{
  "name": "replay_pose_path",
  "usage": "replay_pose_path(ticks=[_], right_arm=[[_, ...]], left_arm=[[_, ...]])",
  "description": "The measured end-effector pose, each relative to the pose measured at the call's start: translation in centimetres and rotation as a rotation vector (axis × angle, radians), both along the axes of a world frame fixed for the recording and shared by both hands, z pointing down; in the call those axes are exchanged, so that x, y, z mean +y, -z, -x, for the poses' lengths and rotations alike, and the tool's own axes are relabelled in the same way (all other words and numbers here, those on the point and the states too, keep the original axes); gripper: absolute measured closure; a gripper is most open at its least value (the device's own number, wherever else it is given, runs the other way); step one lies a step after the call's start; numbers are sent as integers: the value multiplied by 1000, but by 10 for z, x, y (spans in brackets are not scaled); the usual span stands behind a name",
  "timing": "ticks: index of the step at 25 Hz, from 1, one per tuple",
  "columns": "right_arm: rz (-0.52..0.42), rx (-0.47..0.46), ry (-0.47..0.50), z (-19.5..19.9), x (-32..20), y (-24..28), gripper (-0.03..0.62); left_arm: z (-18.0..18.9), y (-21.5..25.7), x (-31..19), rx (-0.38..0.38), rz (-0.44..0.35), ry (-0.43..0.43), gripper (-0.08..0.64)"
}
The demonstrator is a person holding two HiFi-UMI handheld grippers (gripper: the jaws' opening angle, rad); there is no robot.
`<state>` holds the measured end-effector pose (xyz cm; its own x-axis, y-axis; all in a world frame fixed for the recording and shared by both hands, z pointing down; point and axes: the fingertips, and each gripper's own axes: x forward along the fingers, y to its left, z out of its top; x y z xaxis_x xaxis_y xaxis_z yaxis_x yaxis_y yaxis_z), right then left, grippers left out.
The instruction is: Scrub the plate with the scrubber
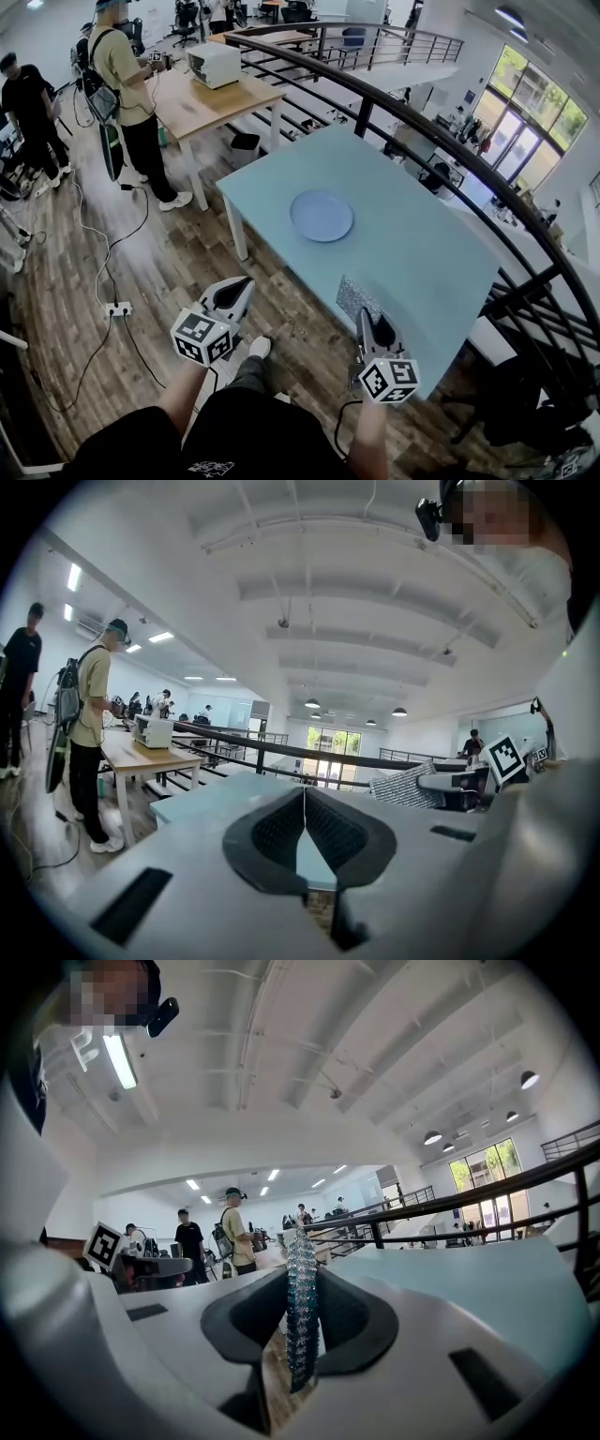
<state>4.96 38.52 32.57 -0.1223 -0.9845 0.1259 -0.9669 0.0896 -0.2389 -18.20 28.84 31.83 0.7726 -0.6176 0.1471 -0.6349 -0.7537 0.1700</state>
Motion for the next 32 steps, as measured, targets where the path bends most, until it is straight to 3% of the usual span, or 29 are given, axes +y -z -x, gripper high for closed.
replay_pose_path(ticks=[15,32], right_arm=[[57,-10,-69,-28,-116,-12,505],[135,-12,-208,-34,-218,-28,506]], left_arm=[[-33,-16,-139,20,26,-48,549],[-56,-30,-270,17,65,-205,549]])
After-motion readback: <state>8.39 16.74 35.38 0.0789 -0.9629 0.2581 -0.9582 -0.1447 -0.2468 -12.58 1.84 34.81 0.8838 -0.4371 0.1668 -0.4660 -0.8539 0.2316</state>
